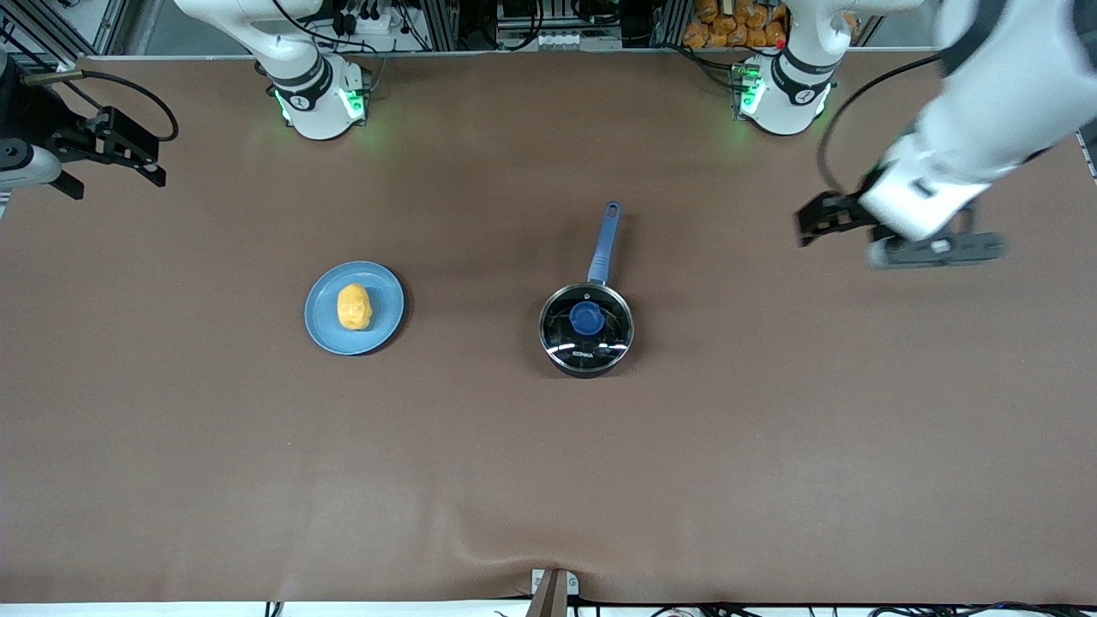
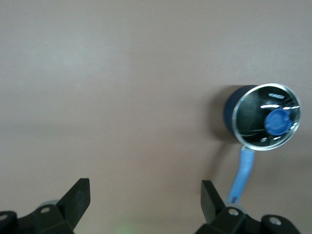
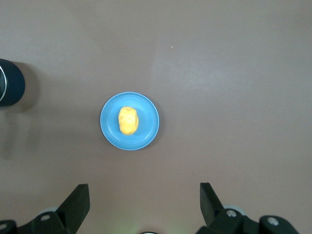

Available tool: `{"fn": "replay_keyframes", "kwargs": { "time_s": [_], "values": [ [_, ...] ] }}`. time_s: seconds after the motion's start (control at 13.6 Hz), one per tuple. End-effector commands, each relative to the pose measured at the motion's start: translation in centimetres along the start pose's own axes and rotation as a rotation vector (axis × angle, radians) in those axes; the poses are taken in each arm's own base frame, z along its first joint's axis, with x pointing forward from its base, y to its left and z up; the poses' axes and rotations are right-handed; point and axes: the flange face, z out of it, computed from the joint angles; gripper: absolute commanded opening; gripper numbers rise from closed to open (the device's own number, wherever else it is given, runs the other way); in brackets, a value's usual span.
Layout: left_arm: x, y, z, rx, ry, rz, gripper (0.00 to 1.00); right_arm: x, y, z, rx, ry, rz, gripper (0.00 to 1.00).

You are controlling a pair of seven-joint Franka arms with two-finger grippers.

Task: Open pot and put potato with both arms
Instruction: 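Reach the left gripper over the saucepan lid's blue knob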

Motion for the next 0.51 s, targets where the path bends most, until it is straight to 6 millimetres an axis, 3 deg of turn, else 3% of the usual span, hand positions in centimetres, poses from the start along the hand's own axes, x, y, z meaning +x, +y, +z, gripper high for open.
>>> {"fn": "replay_keyframes", "kwargs": {
  "time_s": [0.0,0.22,0.44],
  "values": [
    [0.5,7.1,3.3,-0.008,-0.014,-0.06,1.0,-0.2,0.1,-0.1,0.005,0.001,0.014,1.0],
    [0.5,14.1,8.6,0.026,0.01,-0.106,1.0,-0.2,0.2,-0.2,0.004,0.004,0.016,1.0],
    [0.3,18.8,14.2,0.011,0.028,-0.127,1.0,-0.2,0.2,-0.2,0.005,0.002,0.017,1.0]
  ]
}}
